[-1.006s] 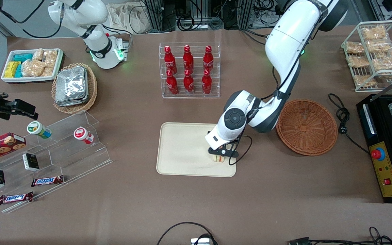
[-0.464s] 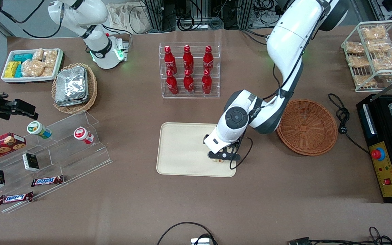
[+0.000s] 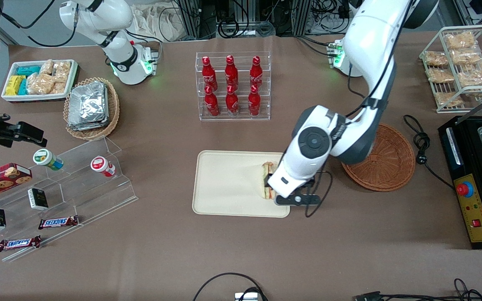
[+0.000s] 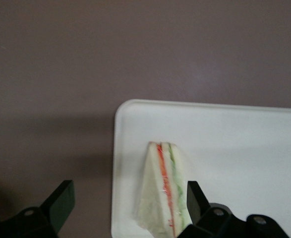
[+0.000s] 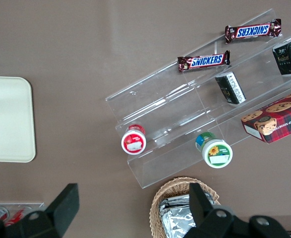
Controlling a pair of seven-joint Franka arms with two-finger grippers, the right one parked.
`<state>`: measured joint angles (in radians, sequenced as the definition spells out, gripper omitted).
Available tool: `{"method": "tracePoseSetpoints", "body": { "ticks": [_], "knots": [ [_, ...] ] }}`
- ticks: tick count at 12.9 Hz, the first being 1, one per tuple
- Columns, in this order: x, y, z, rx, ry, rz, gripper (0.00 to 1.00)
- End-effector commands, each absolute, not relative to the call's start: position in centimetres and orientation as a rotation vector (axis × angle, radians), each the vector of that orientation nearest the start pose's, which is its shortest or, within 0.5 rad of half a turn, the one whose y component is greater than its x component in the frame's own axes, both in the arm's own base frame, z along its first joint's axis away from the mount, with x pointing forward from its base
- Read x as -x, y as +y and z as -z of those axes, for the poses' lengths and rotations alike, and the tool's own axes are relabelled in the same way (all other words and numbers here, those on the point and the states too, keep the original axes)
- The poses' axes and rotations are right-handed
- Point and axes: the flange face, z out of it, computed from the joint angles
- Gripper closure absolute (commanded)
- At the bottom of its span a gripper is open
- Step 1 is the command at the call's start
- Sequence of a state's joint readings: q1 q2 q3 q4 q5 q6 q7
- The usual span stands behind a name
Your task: Place sandwich from basket to tray
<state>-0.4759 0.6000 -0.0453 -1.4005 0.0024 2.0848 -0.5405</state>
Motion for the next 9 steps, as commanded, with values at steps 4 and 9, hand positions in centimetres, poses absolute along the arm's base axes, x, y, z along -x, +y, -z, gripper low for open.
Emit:
{"method": "tracePoseSetpoints", "body": {
  "ticks": [4, 9],
  "knots": [
    [-65.4, -29.1, -43.4, 3.138, -0.26, 0.186, 0.0],
    [-68.1, -19.5, -47.0, 3.09, -0.474, 0.222, 0.0]
  ]
}}
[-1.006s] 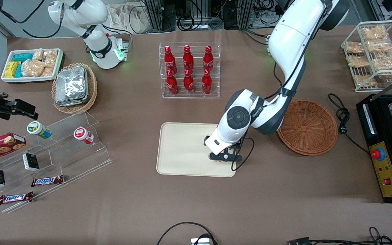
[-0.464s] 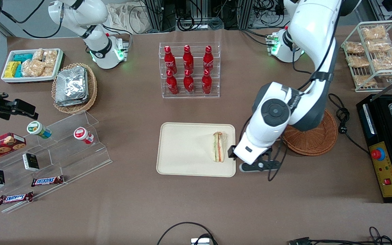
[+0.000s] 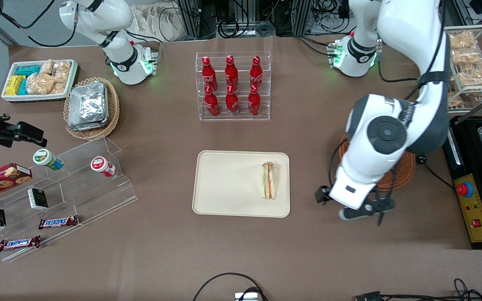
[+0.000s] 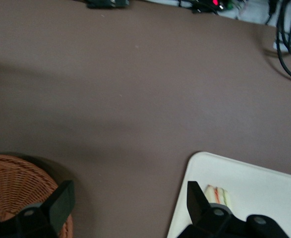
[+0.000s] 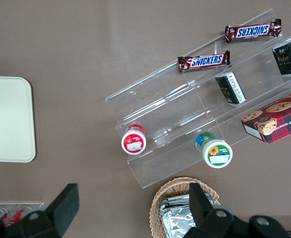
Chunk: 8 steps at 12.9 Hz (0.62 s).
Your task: Place sandwich from basket to tray
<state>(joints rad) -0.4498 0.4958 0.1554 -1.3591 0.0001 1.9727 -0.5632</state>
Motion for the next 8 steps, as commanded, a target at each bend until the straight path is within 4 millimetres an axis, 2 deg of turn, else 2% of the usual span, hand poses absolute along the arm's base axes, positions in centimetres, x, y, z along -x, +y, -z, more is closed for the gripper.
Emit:
{"method": "tracePoseSetpoints", "body": {
  "ticks": [1, 3, 4, 5, 6, 8],
  "knots": [
    [-68.3, -18.0, -47.4, 3.09, -0.512, 0.22, 0.0],
    [-68.5, -15.4, -48.0, 3.071, -0.556, 0.201, 0.0],
    [-68.5, -14.4, -48.7, 3.074, -0.524, 0.203, 0.0],
    [-68.4, -13.2, -49.4, 3.085, -0.456, 0.201, 0.0],
    [-68.3, -10.9, -50.2, 3.083, -0.407, 0.171, 0.0],
    [-67.5, -8.4, -52.1, 3.082, -0.265, 0.154, 0.0]
  ]
}}
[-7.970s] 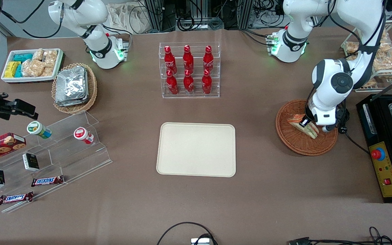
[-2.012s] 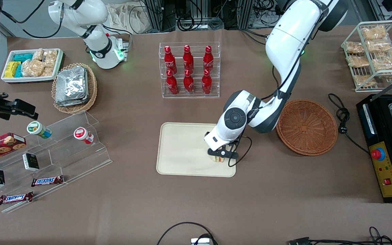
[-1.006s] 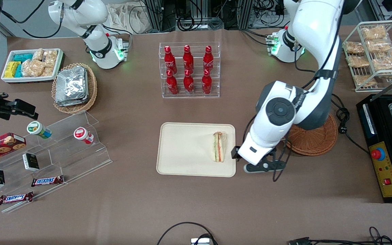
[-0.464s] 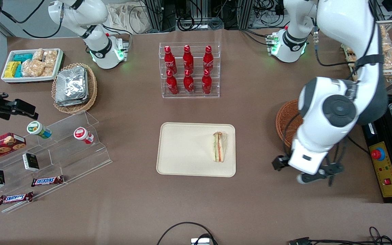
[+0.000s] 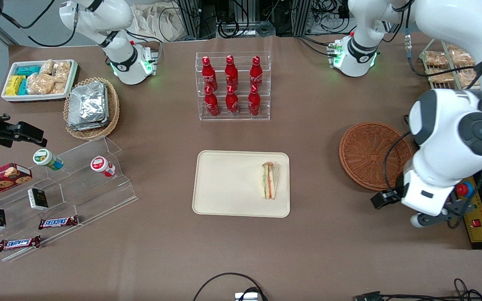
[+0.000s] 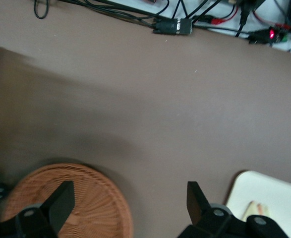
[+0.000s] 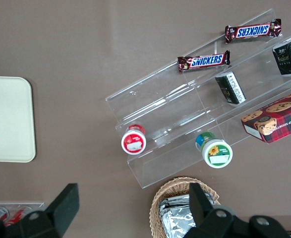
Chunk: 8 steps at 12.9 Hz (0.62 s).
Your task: Place sandwich from basket to tray
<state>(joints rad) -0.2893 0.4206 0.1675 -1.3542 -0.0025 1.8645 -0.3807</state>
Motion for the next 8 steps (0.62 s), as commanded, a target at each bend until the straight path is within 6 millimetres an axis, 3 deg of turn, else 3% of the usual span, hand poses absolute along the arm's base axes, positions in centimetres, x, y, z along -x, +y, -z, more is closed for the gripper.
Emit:
{"method": "tracePoseSetpoints", "body": {
  "ticks": [1, 5, 8],
  "knots": [
    [-67.1, -6.5, -53.2, 3.083, -0.255, 0.162, 0.0],
    [-63.4, -1.7, -57.6, 3.102, -0.237, 0.152, 0.0],
    [-60.0, -0.7, -61.0, 3.123, -0.133, 0.074, 0.0]
  ]
}}
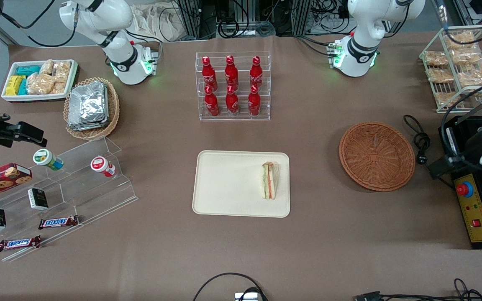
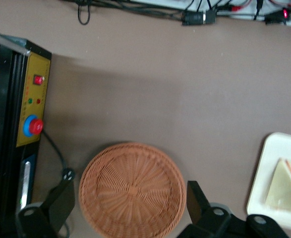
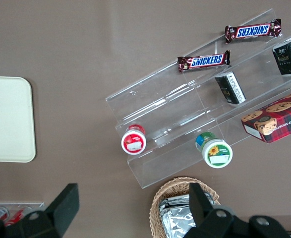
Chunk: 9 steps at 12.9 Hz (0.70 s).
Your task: Place sandwich from basket to tray
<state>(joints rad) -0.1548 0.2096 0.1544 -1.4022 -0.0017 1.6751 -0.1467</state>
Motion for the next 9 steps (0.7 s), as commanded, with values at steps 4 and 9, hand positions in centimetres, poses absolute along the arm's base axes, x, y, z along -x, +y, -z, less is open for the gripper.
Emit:
{"method": "tracePoseSetpoints", "body": {
  "ticks": [4, 9],
  "knots": [
    [-55.9, -0.5, -64.7, 3.134, -0.099, 0.032, 0.0],
    [-53.6, -1.1, -65.0, 3.138, -0.082, 0.01, 0.0]
  ]
}}
